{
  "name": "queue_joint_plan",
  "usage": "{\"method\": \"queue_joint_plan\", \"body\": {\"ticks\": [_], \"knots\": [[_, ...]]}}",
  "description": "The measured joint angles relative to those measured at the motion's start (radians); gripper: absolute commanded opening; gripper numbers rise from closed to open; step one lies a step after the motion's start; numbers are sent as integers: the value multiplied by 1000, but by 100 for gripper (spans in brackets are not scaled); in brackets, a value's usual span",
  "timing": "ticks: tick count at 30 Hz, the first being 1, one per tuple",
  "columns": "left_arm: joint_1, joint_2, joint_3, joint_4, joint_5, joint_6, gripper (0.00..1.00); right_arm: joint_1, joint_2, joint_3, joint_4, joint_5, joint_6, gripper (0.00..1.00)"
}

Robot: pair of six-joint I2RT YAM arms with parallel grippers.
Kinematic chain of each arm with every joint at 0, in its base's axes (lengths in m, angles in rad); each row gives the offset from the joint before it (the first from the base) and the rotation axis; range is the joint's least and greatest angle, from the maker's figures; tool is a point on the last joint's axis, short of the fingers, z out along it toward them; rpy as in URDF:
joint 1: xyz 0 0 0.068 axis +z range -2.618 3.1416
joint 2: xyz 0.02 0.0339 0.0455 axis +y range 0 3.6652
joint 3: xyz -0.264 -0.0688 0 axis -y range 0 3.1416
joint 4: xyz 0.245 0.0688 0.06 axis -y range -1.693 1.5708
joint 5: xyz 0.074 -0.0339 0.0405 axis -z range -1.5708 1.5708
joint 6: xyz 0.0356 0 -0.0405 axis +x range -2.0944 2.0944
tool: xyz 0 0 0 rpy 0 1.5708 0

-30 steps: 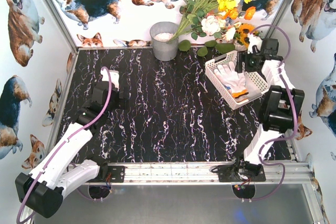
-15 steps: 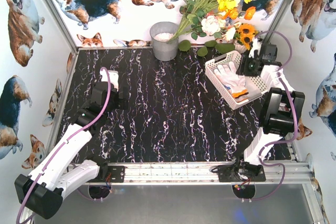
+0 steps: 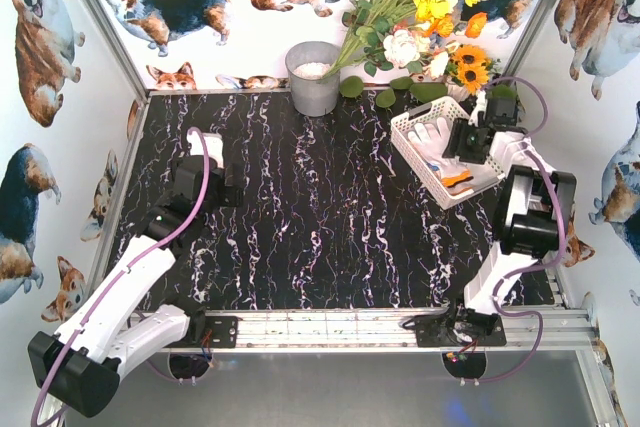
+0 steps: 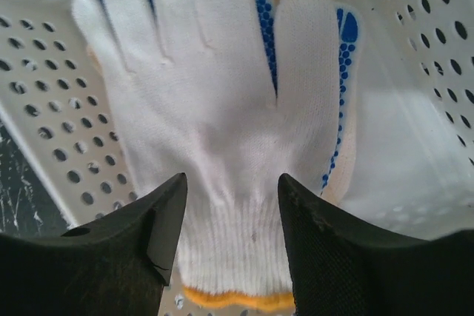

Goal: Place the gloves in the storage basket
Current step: Reset both arms

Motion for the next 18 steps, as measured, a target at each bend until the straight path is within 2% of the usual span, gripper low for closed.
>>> {"method": "queue_joint_plan", "body": {"ticks": [5,9,12,15,18], "knots": [[2,53,37,19,-53,-63,100,28,-151,-40,-14,29,28,63],[8,98,79,61,-76,-97,100,61,-372,-122,0,39,62,74],[36,96,74,124,-112,-97,99,82,-578,-253,65,38,88,83],[153,60,11,224,-121,-102,99,88,-792,-452,192,31,111,98],[306,3,-119,360,-131,-117,100,88,-975,-703,365,34,124,100]]}}
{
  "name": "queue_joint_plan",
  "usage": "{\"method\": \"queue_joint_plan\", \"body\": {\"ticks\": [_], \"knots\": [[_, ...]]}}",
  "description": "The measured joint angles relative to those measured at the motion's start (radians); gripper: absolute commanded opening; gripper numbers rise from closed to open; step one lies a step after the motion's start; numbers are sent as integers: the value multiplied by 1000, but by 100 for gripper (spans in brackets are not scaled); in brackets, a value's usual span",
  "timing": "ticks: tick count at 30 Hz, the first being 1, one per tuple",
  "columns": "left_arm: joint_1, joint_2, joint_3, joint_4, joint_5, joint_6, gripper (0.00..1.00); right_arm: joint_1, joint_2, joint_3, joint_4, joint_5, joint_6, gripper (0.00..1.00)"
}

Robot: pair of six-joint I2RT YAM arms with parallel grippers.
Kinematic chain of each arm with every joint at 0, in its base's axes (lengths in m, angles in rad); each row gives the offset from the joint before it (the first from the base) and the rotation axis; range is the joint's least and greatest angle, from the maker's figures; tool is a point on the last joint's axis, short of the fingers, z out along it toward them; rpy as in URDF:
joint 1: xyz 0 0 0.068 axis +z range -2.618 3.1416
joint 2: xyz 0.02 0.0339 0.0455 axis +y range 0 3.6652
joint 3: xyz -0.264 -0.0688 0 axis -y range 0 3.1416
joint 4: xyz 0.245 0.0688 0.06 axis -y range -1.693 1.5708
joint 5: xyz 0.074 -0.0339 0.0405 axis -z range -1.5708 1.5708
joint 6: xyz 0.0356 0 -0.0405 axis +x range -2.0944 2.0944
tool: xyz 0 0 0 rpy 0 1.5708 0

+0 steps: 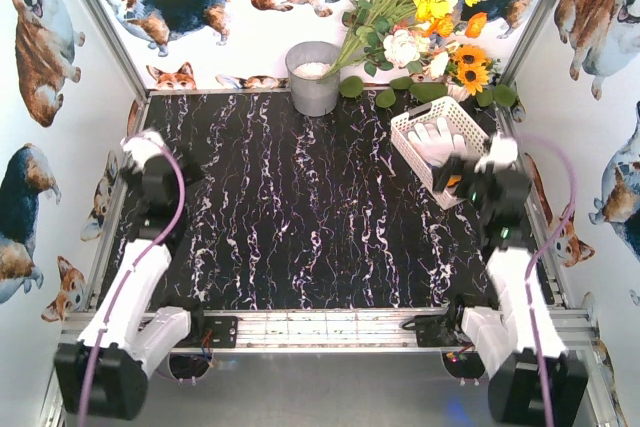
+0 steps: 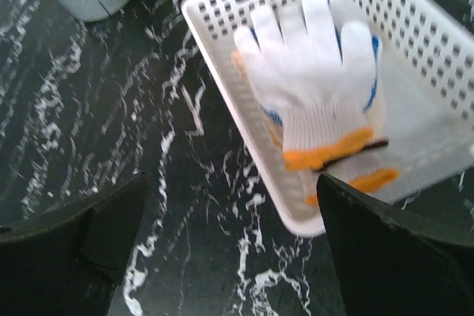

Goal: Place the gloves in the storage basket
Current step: Reset both arms

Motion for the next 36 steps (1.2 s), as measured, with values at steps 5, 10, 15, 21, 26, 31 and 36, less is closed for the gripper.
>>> {"method": "queue_joint_plan", "body": {"ticks": [5,10,15,21,26,31,36], "knots": [[78,-26,-268,271,-35,24,100,6,-136,-328,199,51,4,100],[63,111,-478,633,1,128,100,42,-124,-471,377,140,-18,100],[30,322,-509,905,44,234,99,101,28,-508,550,201,-71,100],[11,578,-494,1217,128,321,99,140,411,-416,763,199,-139,100],[20,652,-437,1213,146,320,99,150,607,-317,793,180,-160,100],[40,652,-418,1216,127,294,100,150,604,-310,837,206,-155,100],[40,652,-418,1216,121,287,99,150,607,-294,832,222,-154,100]]}}
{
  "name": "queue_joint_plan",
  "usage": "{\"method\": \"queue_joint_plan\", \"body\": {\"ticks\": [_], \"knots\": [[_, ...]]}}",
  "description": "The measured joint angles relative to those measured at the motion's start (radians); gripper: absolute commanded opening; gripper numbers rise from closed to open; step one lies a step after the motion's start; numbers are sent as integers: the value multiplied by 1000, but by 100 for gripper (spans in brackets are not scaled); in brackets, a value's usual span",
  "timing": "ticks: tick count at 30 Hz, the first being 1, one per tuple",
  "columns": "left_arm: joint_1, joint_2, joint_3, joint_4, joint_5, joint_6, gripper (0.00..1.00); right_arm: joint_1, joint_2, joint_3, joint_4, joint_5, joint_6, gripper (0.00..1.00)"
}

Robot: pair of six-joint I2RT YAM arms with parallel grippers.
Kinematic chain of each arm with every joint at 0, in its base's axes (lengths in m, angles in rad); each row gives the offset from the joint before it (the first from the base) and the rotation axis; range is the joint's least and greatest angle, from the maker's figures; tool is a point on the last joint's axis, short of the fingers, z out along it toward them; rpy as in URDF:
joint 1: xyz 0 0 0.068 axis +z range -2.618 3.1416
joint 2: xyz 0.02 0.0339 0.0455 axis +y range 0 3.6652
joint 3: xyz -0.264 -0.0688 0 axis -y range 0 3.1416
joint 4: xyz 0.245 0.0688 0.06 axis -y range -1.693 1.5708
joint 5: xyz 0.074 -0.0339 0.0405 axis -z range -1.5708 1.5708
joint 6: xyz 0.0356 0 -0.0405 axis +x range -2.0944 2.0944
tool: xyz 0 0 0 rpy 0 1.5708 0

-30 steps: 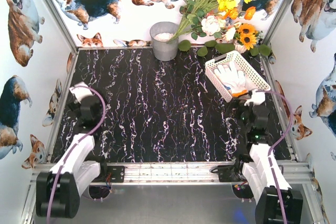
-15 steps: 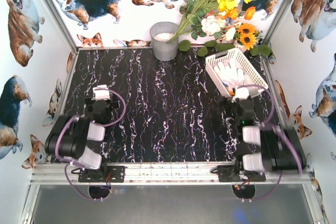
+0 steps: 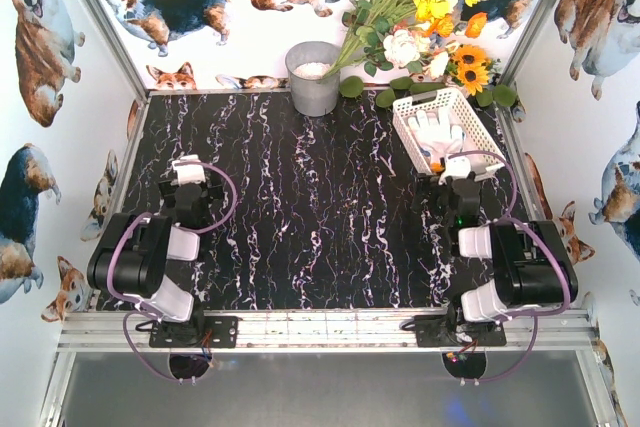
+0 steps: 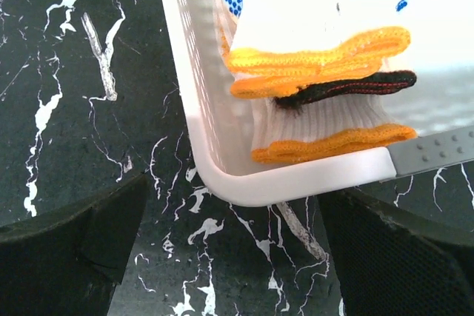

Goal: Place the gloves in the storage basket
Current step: Reset both arms

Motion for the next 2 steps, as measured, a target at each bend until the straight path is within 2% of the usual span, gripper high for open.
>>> {"method": "queue_joint_plan", "body": {"ticks": [2], "knots": [[0,0,0,0,0,0,100,0,6,0,7,5,0,100]]}}
